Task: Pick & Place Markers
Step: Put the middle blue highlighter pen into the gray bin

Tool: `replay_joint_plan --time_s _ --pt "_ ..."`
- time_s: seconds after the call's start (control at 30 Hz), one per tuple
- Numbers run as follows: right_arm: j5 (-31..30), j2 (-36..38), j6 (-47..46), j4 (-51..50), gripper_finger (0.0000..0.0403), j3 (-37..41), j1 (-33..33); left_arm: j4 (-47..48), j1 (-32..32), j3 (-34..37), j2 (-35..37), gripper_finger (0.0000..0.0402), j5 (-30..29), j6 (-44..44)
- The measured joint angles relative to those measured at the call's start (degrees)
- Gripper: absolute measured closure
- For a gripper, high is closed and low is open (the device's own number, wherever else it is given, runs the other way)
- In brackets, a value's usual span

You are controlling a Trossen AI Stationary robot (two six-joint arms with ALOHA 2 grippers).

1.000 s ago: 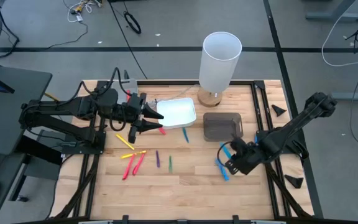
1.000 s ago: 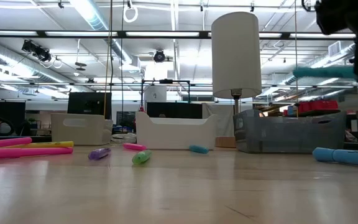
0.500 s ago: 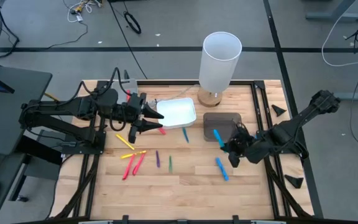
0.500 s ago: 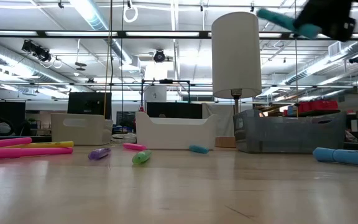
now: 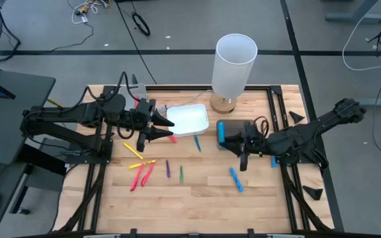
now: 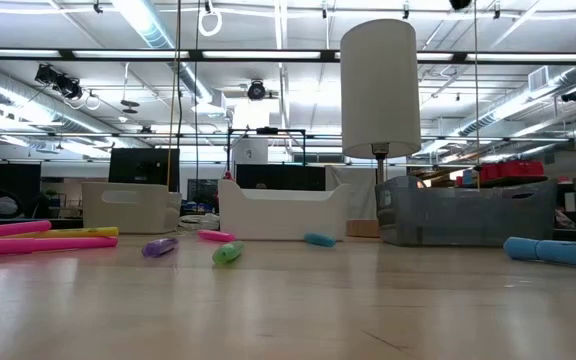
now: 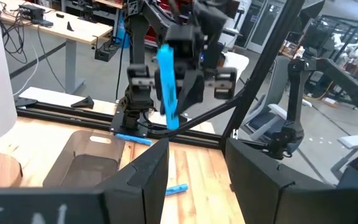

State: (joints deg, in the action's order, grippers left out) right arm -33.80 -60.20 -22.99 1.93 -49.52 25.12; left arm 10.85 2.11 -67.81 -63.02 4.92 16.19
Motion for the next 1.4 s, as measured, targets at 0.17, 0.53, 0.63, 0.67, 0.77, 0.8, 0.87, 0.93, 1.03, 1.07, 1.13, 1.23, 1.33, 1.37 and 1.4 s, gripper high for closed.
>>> replay_joint_plan --time_s 0.17,0.53,0.63,0.67,0.77,0.8,0.87,0.93,1.03,1.07,1.13,1.23,1.33,1.37,1.4 --pt "0.1 0.0 8.7 9.5 0.0359 0.0 -1.4 0.0 0.0 0.0 0.0 0.0236 0.0 0.1" --pt "6.4 -1.7 11.8 17.0 0.0359 -0.2 -5.5 -3.0 0.0 0.0 -0.8 0.0232 -3.2 -2.1" --pt "6.5 -3.7 11.7 16.9 0.0359 -1.9 -6.4 -4.5 0.4 0.1 -2.5 0.0217 -3.6 -3.5" --pt "7.1 -4.4 12.1 16.7 0.0359 -2.7 -6.7 -5.1 0.6 -0.1 -3.3 0.021 -4.2 -4.0" --pt "8.9 -6.9 13.1 15.6 0.0359 -5.6 -7.7 -5.8 1.1 0.0 -5.5 0.0186 -5.9 -5.2" --pt "9.3 -7.4 13.0 14.0 0.0359 -6.3 -8.0 -7.2 1.3 0.0 -6.3 0.0178 -6.2 -5.3" --pt "10.0 -9.2 13.0 12.6 0.0359 -8.1 -8.6 -9.8 1.4 0.0 -7.3 0.0164 -6.3 -5.5" --pt "11.5 -10.3 13.0 11.6 0.0359 -9.1 -9.3 -13.8 1.4 -0.1 -8.5 0.0155 -6.4 -5.5" --pt "13.6 -12.5 13.0 11.7 0.0359 -11.0 -10.1 -16.3 1.6 0.0 -9.9 0.015 -6.4 -5.3" --pt "14.1 -13.2 13.1 11.4 0.0359 -11.6 -10.2 -17.0 1.7 0.0 -10.4 0.015 -6.4 -5.3" --pt "14.8 -14.7 13.6 11.7 0.0359 -12.8 -10.5 -17.7 2.0 0.0 -11.1 0.015 -6.1 -4.9" --pt "16.3 -16.6 14.1 12.1 0.0359 -14.3 -11.0 -19.1 2.7 0.0 -12.0 0.0149 -5.8 -4.8" --pt "17.7 -18.6 14.8 11.8 0.0359 -16.0 -11.3 -20.6 3.4 -0.1 -13.1 0.0149 -5.7 -4.9" --pt "18.1 -19.2 15.1 11.8 0.0359 -16.5 -11.4 -19.9 3.7 0.0 -13.1 0.0149 -5.7 -4.8" --pt "18.3 -19.6 15.4 11.3 0.0359 -16.9 -11.5 -20.1 3.9 0.0 -13.3 0.0149 -5.4 -4.7"
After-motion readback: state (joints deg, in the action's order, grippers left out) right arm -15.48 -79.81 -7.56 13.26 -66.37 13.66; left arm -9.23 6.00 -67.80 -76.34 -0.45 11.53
